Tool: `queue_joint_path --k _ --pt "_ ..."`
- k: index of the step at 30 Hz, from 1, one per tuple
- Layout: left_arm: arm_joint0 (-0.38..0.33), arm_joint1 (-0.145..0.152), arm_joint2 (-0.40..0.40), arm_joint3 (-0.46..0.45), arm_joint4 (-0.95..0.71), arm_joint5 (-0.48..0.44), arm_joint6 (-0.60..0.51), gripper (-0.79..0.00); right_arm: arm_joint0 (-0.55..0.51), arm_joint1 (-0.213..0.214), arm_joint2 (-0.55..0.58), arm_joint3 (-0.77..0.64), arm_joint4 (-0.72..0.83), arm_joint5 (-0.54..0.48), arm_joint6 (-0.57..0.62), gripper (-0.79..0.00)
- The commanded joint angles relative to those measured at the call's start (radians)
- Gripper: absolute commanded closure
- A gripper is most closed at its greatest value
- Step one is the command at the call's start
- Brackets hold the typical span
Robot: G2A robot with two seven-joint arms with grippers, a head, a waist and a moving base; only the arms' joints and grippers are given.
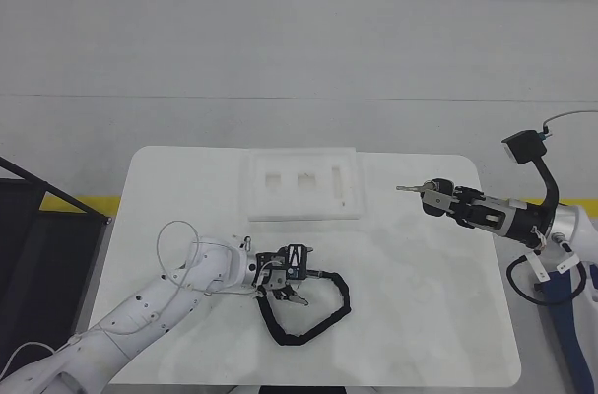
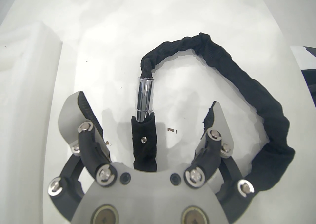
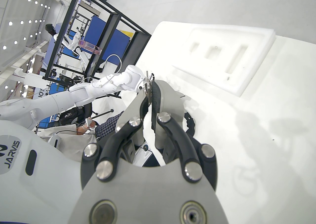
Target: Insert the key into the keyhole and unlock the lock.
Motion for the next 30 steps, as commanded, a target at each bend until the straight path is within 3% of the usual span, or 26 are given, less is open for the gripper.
queue_joint_path --k 1,3,9,12,19,21,22,30 --pt "-0.003 -0.006 0.004 0.016 0.013 0.005 0.019 -0.591 0.0 0.0 0.0 0.0 0.0 0.0 0.0 0.0" --pt "-0.006 -0.011 0.007 0.03 0.024 0.007 0.029 -0.579 0.0 0.0 0.0 0.0 0.0 0.0 0.0 0.0" --pt "-0.009 -0.021 0.006 0.057 0.044 0.003 0.046 -0.388 0.0 0.0 0.0 0.0 0.0 0.0 0.0 0.0" --pt "-0.008 -0.023 0.001 0.064 0.05 0.001 0.047 -0.385 0.0 0.0 0.0 0.0 0.0 0.0 0.0 0.0" --pt "-0.005 -0.032 -0.005 0.074 0.053 -0.005 0.041 -0.256 0.0 0.0 0.0 0.0 0.0 0.0 0.0 0.0" --pt "-0.009 -0.037 -0.004 0.081 0.05 -0.007 0.035 -0.179 0.0 0.0 0.0 0.0 0.0 0.0 0.0 0.0" --pt "-0.012 -0.04 -0.003 0.083 0.048 -0.009 0.032 -0.018 0.0 0.0 0.0 0.0 0.0 0.0 0.0 0.0" --pt "-0.035 -0.06 -0.007 0.088 0.026 -0.026 0.033 0.0 0.0 0.0 0.0 0.0 0.0 0.0 0.0 0.0"
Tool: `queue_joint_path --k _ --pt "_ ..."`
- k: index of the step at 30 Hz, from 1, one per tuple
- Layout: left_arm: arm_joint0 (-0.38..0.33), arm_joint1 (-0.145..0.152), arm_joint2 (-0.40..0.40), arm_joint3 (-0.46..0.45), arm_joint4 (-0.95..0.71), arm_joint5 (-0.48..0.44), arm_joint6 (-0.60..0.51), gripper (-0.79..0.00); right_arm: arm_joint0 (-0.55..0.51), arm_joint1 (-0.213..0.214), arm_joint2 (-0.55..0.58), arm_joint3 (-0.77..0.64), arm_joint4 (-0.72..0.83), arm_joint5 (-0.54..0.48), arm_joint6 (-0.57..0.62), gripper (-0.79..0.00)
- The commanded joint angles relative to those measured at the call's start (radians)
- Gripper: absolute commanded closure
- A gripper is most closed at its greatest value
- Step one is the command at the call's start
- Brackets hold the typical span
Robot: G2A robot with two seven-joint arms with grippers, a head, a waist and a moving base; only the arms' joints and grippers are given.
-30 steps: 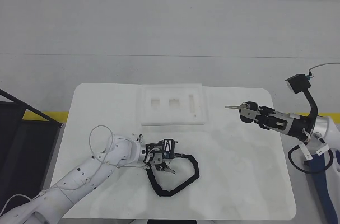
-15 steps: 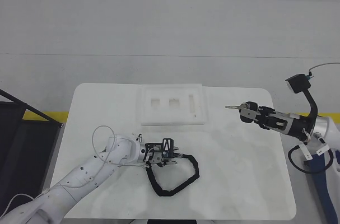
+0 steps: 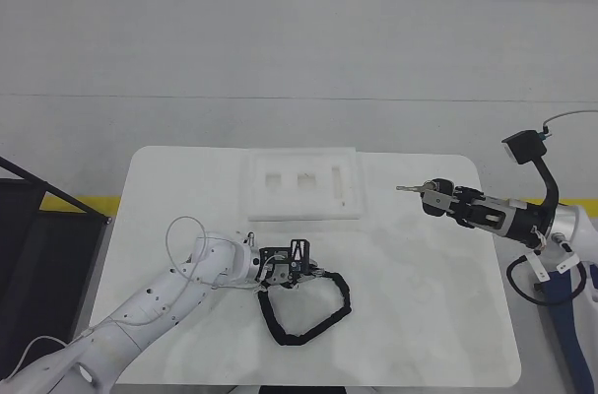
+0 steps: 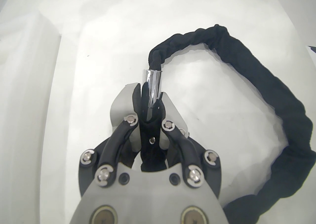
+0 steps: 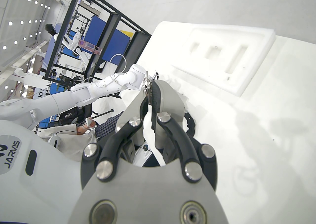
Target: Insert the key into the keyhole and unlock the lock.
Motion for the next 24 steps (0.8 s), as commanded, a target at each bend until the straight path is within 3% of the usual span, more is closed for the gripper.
queue_joint_path --k 1,13,24 --pt "-0.003 -0.001 -0.006 -0.003 0.0 -0.006 0.005 0.0 0.0 0.0 0.0 0.0 0.0 0.0 0.0 0.0" --pt "0.021 0.03 -0.109 -0.134 0.015 -0.053 0.123 0.0 -0.013 0.0 -0.011 -0.002 -0.001 0.009 -0.008 0.0" --pt "0.07 0.052 -0.208 -0.255 -0.024 -0.054 0.258 0.0 0.003 0.021 -0.047 -0.015 0.021 0.156 0.149 0.0"
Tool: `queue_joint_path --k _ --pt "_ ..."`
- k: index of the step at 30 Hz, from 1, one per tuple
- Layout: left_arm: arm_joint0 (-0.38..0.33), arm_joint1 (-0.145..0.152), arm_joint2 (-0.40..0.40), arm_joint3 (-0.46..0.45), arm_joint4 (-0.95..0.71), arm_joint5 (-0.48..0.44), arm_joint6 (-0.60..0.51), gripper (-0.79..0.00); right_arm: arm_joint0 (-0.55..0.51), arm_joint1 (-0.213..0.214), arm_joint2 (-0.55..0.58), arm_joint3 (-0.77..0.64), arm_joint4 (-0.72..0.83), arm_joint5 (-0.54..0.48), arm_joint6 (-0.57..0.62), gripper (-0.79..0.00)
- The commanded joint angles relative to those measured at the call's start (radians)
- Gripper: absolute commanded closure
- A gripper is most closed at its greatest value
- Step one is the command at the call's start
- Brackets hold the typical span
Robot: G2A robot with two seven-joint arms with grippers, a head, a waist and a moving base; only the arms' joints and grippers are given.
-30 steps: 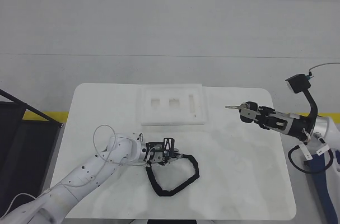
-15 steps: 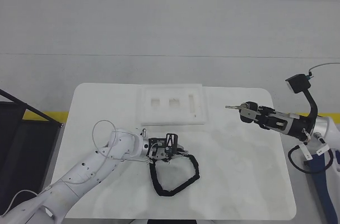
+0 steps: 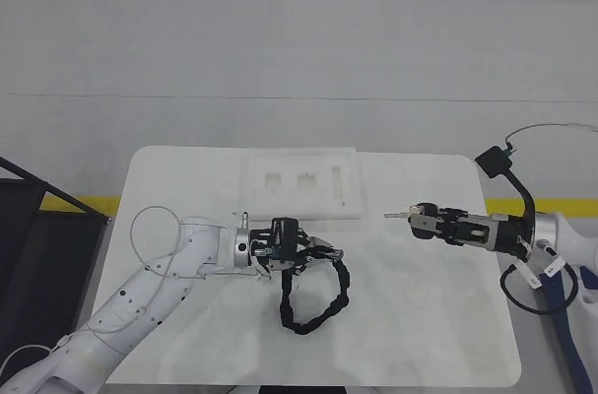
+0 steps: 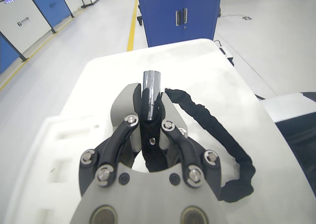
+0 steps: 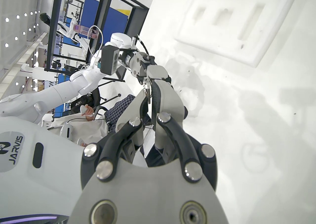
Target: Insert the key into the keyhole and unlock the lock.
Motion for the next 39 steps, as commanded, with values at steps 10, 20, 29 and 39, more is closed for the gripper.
queue_joint_path --k 10,20,29,39 --pt "-0.018 -0.026 0.012 0.012 -0.011 0.038 0.265 0.0 0.006 0.021 0.007 -0.074 0.041 0.176 0.08 0.0" --pt "-0.052 -0.068 0.072 0.074 -0.026 0.034 0.477 0.0 0.01 0.036 0.01 -0.117 0.106 0.313 0.088 0.0" --pt "-0.066 -0.084 0.09 0.103 -0.032 0.037 0.517 0.0 0.01 0.036 0.01 -0.117 0.106 0.313 0.088 0.0" --pt "-0.042 -0.086 0.084 0.082 -0.049 0.08 0.478 0.0 -0.008 0.036 0.005 -0.121 0.134 0.343 0.052 0.0"
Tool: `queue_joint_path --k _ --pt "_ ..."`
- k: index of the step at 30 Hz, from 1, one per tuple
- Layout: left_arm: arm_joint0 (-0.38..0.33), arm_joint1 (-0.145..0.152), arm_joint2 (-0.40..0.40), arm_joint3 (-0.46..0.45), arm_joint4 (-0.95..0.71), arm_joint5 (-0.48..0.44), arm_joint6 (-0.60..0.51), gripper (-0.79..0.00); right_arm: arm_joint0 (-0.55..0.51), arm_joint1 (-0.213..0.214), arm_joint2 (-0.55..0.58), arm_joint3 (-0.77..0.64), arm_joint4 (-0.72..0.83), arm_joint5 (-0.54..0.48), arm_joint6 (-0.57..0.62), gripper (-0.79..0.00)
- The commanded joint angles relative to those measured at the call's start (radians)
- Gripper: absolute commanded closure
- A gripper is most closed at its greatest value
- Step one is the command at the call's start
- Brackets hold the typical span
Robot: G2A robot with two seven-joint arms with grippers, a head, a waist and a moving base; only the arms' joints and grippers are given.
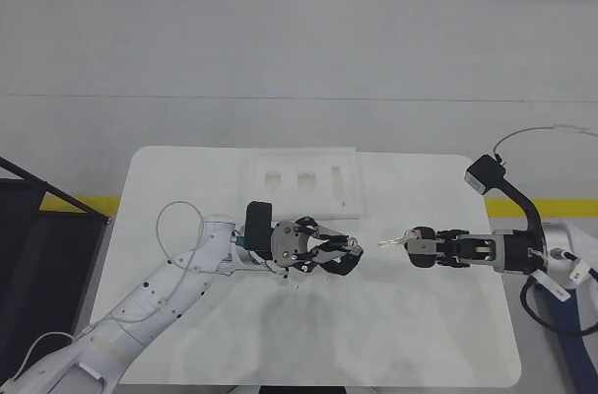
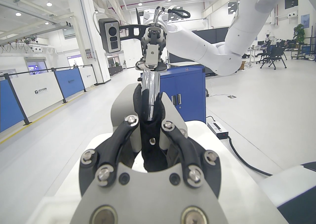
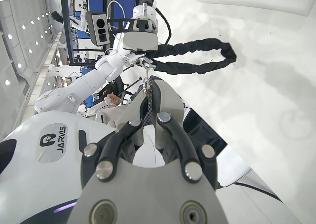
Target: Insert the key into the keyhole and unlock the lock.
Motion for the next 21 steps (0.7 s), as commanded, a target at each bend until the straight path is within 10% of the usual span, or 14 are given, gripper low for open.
queue_joint_path --k 1,21 --pt "0.016 -0.002 -0.004 -0.017 -0.003 0.035 -0.022 0.0 -0.004 0.003 0.002 -0.007 0.018 0.035 -0.006 0.0" --pt "0.023 -0.055 0.048 0.071 0.204 0.32 0.153 0.0 -0.043 0.137 -0.073 -0.112 0.205 0.186 -0.138 0.0"
